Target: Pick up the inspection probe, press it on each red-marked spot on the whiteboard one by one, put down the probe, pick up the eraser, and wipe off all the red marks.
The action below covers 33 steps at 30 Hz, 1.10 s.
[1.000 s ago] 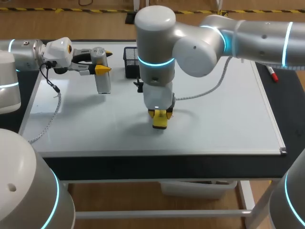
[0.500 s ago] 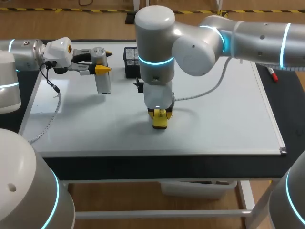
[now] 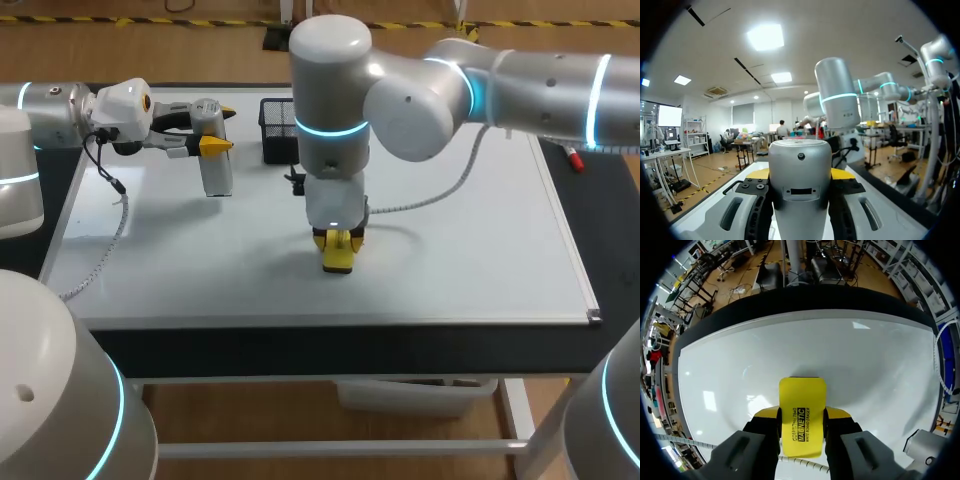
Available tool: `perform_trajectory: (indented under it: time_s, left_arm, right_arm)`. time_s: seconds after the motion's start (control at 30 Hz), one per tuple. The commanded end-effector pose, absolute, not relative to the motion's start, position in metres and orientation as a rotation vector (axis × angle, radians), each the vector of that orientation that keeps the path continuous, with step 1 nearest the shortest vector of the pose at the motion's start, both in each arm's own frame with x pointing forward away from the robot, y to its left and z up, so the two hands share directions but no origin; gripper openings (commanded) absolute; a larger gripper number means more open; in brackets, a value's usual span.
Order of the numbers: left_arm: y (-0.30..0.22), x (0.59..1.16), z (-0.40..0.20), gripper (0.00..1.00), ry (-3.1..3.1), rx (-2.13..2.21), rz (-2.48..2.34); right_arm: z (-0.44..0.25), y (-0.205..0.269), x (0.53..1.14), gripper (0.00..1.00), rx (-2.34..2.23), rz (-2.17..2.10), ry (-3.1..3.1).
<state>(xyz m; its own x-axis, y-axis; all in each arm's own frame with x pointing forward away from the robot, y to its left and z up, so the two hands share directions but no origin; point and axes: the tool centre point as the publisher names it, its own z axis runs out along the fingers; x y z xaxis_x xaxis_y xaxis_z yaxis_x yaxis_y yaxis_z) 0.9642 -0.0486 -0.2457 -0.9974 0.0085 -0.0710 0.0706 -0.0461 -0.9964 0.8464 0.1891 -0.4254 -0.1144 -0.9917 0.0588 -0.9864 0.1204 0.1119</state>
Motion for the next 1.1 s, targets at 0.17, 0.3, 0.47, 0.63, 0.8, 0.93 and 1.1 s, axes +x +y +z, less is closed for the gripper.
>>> perform_trajectory:
  time_s: [0.17, 0.3, 0.47, 0.63, 0.8, 0.93, 1.1]
  left_arm:
    - [-0.048, 0.963, -0.244, 0.00, 2.141, 0.089, -2.237]
    - [-0.048, 0.963, -0.244, 0.00, 2.141, 0.089, -2.237]
    - [-0.048, 0.963, -0.244, 0.00, 2.141, 0.089, -2.237]
    - [-0.048, 0.963, -0.244, 0.00, 2.141, 0.089, -2.237]
    - [-0.048, 0.963, -0.244, 0.00, 2.141, 0.089, -2.237]
    - [-0.048, 0.963, -0.244, 0.00, 2.141, 0.089, -2.237]
    - [-0.048, 0.963, -0.244, 0.00, 2.141, 0.089, -2.237]
  right_arm:
    - [-0.428, 0.170, 0.848, 0.00, 1.958, -0.049, -2.298]
    - [-0.427, 0.155, 0.849, 0.00, 1.918, -0.034, -2.333]
    - [-0.427, 0.137, 0.849, 0.00, 1.867, -0.019, -2.378]
    - [-0.427, 0.121, 0.848, 0.00, 1.819, -0.015, -2.409]
    - [-0.426, 0.114, 0.848, 0.00, 1.804, -0.013, -2.423]
    - [-0.419, 0.113, 0.852, 0.00, 1.809, -0.010, -2.436]
    - [-0.407, 0.113, 0.859, 0.00, 1.834, -0.005, -2.431]
